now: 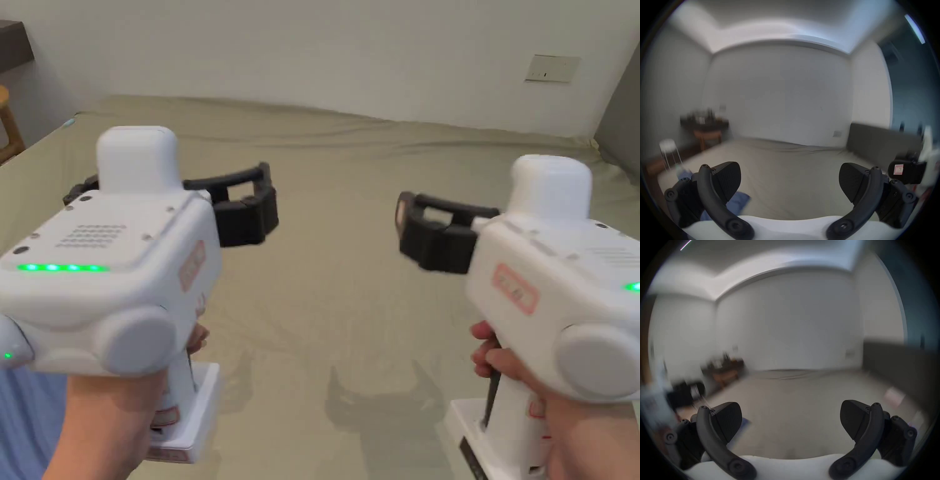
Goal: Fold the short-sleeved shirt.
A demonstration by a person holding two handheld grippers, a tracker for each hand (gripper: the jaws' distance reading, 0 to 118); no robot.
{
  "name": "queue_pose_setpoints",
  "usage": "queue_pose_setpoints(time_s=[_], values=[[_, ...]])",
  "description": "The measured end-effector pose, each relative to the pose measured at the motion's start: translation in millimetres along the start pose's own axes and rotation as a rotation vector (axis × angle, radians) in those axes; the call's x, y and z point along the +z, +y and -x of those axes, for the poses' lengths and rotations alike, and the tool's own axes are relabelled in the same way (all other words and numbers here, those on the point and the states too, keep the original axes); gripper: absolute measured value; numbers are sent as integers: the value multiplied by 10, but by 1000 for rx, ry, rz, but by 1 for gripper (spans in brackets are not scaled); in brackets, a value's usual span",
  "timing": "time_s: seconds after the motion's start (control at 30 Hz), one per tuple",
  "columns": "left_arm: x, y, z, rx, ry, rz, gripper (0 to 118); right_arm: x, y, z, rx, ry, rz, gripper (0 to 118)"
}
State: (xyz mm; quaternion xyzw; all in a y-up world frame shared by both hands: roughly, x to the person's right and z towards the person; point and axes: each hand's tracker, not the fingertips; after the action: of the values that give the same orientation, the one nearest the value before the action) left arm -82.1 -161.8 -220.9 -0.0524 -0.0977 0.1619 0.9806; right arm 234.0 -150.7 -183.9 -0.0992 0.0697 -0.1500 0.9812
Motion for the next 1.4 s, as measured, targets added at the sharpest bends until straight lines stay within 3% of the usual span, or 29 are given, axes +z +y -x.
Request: queue_pose_setpoints(time_s=[0.03,0.07,0.17,0.23,0.47,0.6,0.87,1.27,1.33,1.4], values=[[-18,-30,13,-24,22,-8,117,-4,-11,-47,-49,9,-6,118],[-20,-70,2,-101,41,-26,117,4,-21,-44,-19,-1,-33,118],[17,-175,-92,-276,87,-99,117,50,-120,182,258,-188,-157,118],[21,-251,-196,-348,105,-96,117,34,-137,237,344,-220,-175,118],[35,-341,-380,-466,126,-134,117,48,-180,426,443,-246,-206,118],[67,-325,-490,-540,121,-189,117,53,-196,504,476,-257,-215,118],[82,-326,-515,-506,124,-162,117,32,-246,541,493,-243,-192,118],[98,-336,-505,-489,97,-144,117,66,-229,534,457,-228,-181,117],[86,-343,-507,-484,90,-131,117,66,-235,545,474,-225,-177,113],[77,-349,-505,-475,84,-117,108,74,-237,552,480,-219,-174,86]])
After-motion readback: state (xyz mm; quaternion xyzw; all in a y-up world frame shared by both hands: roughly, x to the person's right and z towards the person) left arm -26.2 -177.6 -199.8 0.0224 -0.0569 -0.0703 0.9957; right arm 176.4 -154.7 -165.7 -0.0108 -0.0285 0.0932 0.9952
